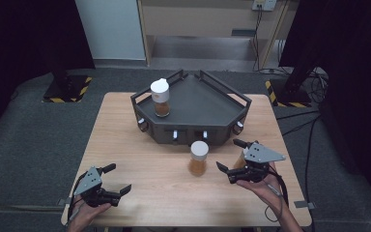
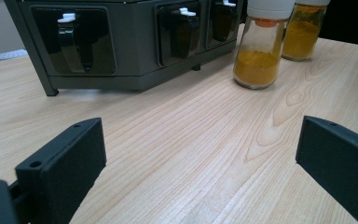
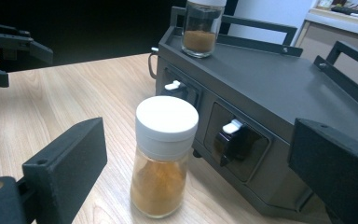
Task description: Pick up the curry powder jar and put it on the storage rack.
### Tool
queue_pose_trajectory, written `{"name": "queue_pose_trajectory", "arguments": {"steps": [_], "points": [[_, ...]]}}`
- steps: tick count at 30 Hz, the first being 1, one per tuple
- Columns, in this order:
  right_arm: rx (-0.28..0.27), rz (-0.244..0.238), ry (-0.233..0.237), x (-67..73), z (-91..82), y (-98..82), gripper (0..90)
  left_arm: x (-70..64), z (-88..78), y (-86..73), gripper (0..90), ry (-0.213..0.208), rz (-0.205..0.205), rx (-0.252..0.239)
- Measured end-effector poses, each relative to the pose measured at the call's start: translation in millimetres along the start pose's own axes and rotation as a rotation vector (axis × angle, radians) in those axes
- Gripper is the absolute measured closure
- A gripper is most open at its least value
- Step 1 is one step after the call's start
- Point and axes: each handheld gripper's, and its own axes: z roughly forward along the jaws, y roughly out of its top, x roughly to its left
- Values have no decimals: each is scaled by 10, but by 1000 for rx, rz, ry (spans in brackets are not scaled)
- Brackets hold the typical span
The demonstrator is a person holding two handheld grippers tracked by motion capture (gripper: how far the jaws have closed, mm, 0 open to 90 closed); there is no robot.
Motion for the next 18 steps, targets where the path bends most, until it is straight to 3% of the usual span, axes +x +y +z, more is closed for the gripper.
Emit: {"name": "queue_pose_trajectory", "arguments": {"steps": [18], "points": [[23, 3, 56, -29, 424, 46, 46, 3, 0, 0, 6, -3, 3, 1]]}}
